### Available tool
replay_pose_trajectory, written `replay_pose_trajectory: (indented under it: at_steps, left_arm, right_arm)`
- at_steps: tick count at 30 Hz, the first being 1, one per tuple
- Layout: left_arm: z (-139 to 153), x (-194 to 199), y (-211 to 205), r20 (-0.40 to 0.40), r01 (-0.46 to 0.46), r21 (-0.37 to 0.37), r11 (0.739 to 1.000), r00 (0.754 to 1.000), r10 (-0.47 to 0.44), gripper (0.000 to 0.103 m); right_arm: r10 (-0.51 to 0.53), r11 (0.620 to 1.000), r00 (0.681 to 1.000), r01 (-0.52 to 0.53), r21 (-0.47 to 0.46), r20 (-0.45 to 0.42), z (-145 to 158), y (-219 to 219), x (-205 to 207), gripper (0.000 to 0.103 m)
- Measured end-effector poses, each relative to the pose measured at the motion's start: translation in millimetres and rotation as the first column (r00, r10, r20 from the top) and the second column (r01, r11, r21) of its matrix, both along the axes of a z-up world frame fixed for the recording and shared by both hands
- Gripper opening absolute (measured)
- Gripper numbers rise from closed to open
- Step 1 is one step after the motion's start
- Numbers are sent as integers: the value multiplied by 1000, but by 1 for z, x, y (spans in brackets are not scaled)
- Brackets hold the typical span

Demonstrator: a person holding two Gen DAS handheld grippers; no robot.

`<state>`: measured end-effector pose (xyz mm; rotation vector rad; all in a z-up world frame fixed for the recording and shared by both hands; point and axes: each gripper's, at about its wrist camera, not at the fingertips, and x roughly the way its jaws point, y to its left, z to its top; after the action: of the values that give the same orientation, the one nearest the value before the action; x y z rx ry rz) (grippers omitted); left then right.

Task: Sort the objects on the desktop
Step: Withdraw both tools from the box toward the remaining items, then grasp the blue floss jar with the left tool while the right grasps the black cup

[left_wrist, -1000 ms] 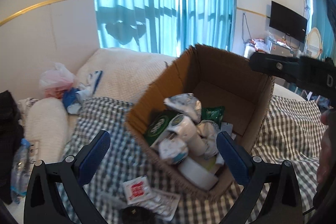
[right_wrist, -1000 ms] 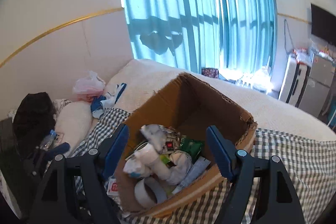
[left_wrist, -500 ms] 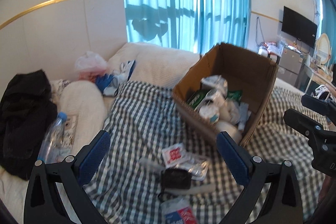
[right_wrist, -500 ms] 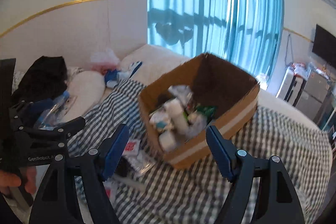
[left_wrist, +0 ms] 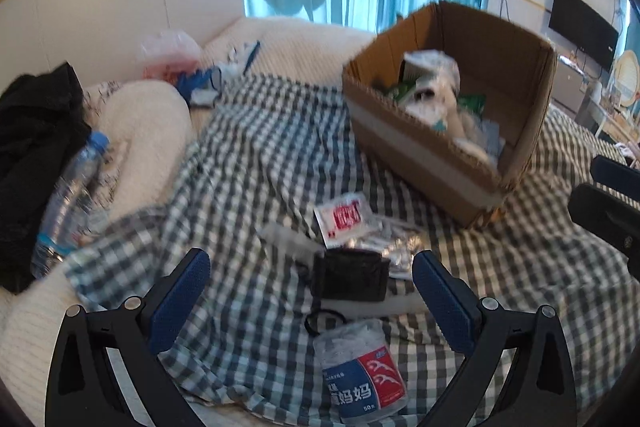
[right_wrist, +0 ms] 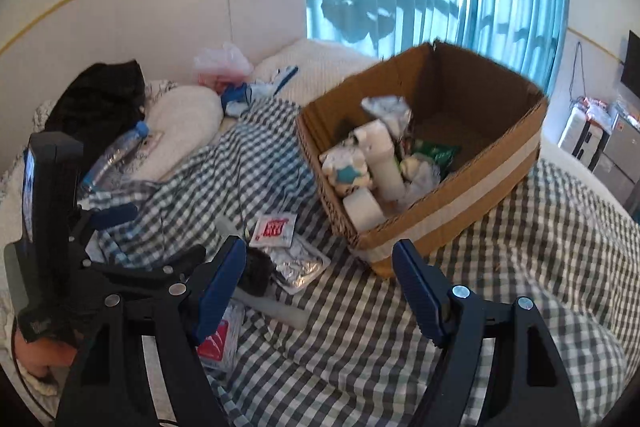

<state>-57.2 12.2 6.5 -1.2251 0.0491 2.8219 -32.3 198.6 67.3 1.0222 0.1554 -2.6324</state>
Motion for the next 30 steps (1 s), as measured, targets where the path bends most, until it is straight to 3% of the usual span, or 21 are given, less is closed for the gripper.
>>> replay_pose_trajectory:
  at_steps: [3,7,9,14,15,16,17,21,26,30]
  left_arm:
    - [-22,4,3,46,17,18,1000,999,-18,103]
    - [-60,12,4,154,64,158,985,984,-89,103]
    - [-76,13,6,196,72,190,979,974,-110,103]
    - [-100,9,12,250,75,187,980,961,-121,102]
    - [-104,8,14,271,82,187,979,954,-132,93]
    - [-106,7,15,284,87,189,978,949,-139,76]
    - [-110,8,17,294,93,176,980,945,-142,71]
    - [-104,13,12,262,91,209,974,954,-145,70]
    - [-84,11,-26,161,-55,216,975,987,20,69]
    - [-75,9,-51,104,-172,192,966,983,154,66]
  right_arm:
    - [-3,1000,999,2,11,32,-12,-3,-5,76]
    - [-8,1000,998,6,22,62,-21,-7,-10,76]
    - [-9,999,998,7,35,68,-24,-10,-12,76]
    - [-4,998,996,-1,55,91,-34,-15,-14,76]
    - [-1,998,995,-5,60,96,-36,-17,-14,76]
    - [3,998,995,-9,64,102,-39,-18,-14,76]
    - [8,998,994,-15,66,107,-41,-20,-14,76]
    - [60,997,992,-66,47,109,-45,-24,-12,76]
    - [145,989,983,-146,0,114,-52,-27,-16,76]
    - [179,979,975,-190,68,135,-75,-42,-26,76]
